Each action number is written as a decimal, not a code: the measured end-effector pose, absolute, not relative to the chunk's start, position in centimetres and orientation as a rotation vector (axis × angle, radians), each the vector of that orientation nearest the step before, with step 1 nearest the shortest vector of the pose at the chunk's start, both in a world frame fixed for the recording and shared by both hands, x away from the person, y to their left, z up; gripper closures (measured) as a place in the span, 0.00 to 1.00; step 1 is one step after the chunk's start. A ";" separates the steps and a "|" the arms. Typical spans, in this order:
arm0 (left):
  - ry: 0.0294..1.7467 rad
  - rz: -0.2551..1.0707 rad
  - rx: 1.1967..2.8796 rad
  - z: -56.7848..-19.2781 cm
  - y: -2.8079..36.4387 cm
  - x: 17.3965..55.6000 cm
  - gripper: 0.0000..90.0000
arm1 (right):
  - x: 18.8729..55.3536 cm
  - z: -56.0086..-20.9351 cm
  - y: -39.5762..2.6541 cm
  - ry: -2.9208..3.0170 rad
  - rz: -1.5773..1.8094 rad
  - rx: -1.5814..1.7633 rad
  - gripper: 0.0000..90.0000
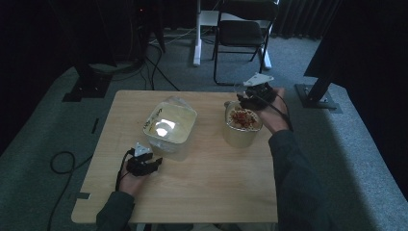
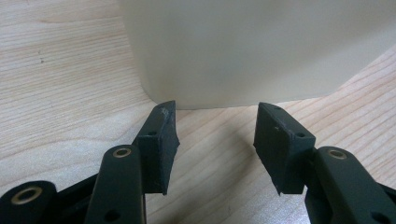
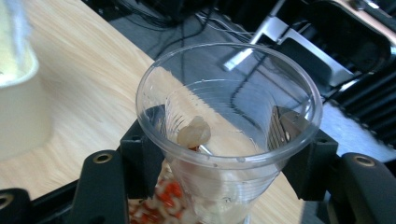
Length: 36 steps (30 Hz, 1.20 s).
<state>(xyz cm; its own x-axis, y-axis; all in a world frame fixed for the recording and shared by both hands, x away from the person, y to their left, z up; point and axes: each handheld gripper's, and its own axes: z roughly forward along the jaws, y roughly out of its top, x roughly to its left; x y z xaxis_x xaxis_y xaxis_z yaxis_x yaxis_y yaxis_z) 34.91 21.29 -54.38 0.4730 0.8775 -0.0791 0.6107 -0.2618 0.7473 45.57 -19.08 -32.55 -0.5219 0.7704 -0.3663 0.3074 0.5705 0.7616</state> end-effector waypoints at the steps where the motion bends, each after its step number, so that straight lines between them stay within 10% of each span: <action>1: 1.233 0.458 1.985 -54.4 21.3 34.9 0.55 | 45.6 -32.6 -18.8 2.096 0.847 0.856 0.42; 36: 1.230 0.460 1.988 -54.4 21.2 34.9 0.54 | 45.0 -32.7 -8.3 2.315 1.165 0.733 0.40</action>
<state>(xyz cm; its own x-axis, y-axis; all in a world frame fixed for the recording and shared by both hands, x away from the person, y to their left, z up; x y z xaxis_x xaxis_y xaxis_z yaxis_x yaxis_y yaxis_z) 34.91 21.25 -54.37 0.4758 0.8761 -0.0775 0.6104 -0.2654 0.7463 45.00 -8.26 -32.66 -0.7604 0.6323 -0.1483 0.2577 0.5034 0.8247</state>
